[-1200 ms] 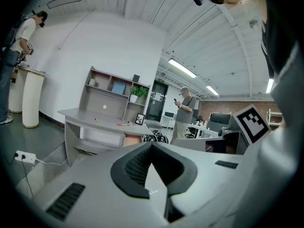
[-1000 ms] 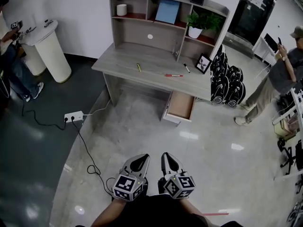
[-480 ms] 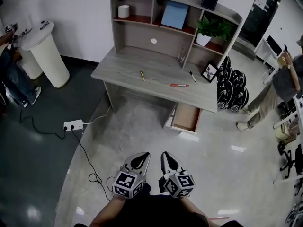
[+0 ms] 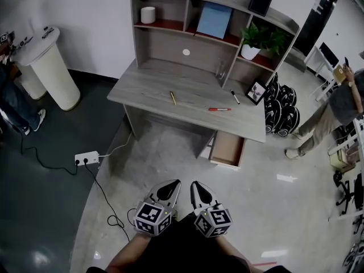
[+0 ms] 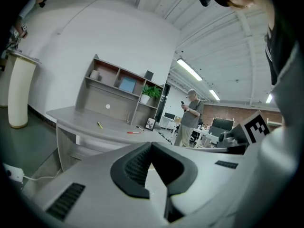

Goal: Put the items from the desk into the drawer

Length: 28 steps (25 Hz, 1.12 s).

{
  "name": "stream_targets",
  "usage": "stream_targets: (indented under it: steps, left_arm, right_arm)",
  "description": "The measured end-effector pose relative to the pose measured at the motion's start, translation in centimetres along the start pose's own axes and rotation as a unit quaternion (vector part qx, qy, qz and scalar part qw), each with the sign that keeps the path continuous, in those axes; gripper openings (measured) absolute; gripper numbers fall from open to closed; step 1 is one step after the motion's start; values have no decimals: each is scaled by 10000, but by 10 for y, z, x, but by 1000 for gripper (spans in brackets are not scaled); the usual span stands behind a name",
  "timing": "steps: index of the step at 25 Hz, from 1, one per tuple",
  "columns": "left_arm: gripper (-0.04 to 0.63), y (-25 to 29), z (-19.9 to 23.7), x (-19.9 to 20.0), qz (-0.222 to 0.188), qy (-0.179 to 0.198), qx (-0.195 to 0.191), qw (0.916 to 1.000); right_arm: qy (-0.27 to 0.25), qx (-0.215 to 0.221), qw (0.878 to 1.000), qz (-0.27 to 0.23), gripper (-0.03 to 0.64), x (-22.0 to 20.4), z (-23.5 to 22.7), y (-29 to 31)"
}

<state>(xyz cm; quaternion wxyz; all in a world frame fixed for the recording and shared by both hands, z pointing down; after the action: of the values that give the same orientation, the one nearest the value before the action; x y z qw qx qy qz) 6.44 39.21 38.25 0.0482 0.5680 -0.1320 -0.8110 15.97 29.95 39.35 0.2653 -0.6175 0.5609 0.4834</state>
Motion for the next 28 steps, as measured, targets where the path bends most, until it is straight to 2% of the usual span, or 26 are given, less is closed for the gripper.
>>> stream_targets:
  steps: [10, 17, 22, 28]
  left_arm:
    - [0, -2, 12, -13, 186, -227, 116, 9995]
    - [0, 8, 33, -4, 148, -155, 322, 9993]
    - [0, 27, 49, 7, 193, -53, 358, 9992]
    - [0, 58, 89, 25, 145, -96, 528, 9985]
  right_arm:
    - [134, -86, 9996, 251, 15, -9, -3, 12]
    - [209, -46, 9996, 174, 15, -2, -12, 37]
    - [229, -7, 9996, 157, 15, 9, -22, 67]
    - [246, 15, 9994, 228, 15, 22, -43, 118]
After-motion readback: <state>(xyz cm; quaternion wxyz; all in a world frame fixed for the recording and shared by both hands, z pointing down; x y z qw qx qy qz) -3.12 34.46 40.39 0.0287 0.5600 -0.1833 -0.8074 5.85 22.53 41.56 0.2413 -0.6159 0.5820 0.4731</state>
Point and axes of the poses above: the fingertips, and each gripper's own axes: y forward along the fingers, z to its left, x out of its top, the point moved 7 cm from there along -y, backward along the fingers, and after that the axes turned 2 degrees about z, right-handed, at the moved point
